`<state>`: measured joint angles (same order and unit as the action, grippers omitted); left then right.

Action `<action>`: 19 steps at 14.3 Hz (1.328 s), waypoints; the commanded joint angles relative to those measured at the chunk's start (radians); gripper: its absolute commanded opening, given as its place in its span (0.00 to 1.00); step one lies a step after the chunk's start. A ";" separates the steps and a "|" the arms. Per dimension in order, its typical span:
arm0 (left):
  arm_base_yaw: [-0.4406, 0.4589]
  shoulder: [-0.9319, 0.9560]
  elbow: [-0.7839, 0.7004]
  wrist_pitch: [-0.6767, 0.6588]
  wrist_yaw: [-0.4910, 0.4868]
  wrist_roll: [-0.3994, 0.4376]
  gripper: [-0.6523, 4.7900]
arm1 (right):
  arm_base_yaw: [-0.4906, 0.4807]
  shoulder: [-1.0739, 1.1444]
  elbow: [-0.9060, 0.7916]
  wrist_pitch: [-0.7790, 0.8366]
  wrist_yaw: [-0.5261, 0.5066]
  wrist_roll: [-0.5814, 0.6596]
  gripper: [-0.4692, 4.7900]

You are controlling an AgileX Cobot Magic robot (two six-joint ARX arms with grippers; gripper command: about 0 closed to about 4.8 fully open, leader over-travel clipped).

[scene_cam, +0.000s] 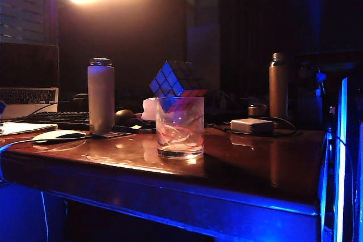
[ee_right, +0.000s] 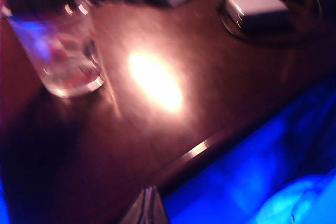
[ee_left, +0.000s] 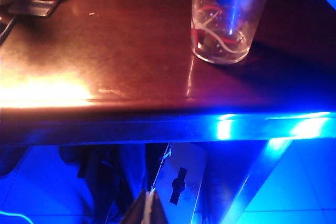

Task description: Stack the Rubik's Cube on top of the glass cup.

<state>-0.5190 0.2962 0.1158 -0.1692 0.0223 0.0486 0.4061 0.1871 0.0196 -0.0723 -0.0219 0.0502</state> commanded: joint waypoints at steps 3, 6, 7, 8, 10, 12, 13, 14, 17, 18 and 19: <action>0.000 0.002 0.002 0.010 0.000 0.000 0.11 | 0.000 0.000 -0.013 -0.042 0.023 0.002 0.09; 0.000 0.001 0.002 0.010 0.000 0.000 0.11 | 0.000 0.000 -0.013 -0.036 0.027 0.002 0.09; 0.000 0.001 0.002 0.010 0.000 0.000 0.11 | 0.000 0.000 -0.013 -0.037 0.027 0.002 0.09; 0.000 -0.015 0.002 0.004 0.000 0.000 0.11 | 0.000 0.000 -0.013 -0.036 0.027 0.002 0.09; 0.001 -0.034 0.002 0.005 0.001 0.000 0.11 | 0.000 0.000 -0.013 -0.038 0.027 0.002 0.09; 0.006 -0.056 0.002 0.005 0.001 0.000 0.11 | 0.000 0.000 -0.013 -0.037 0.027 0.002 0.09; 0.032 -0.071 -0.003 0.006 0.007 0.000 0.11 | 0.000 -0.002 -0.013 -0.038 0.027 0.002 0.09; 0.098 -0.111 -0.017 0.005 0.008 0.000 0.11 | 0.000 -0.008 -0.013 -0.037 0.027 0.002 0.09; 0.245 -0.207 -0.040 -0.010 0.000 0.000 0.11 | -0.008 -0.039 -0.013 -0.043 0.027 0.002 0.09; 0.270 -0.227 -0.040 -0.010 0.000 0.000 0.11 | -0.020 -0.063 -0.013 -0.045 0.023 0.002 0.09; 0.293 -0.243 -0.040 -0.010 0.001 0.000 0.11 | -0.041 -0.090 -0.013 -0.052 0.023 0.002 0.09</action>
<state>-0.2379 0.0616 0.0738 -0.1848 0.0231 0.0486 0.3786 0.1127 0.0101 -0.1280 0.0006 0.0505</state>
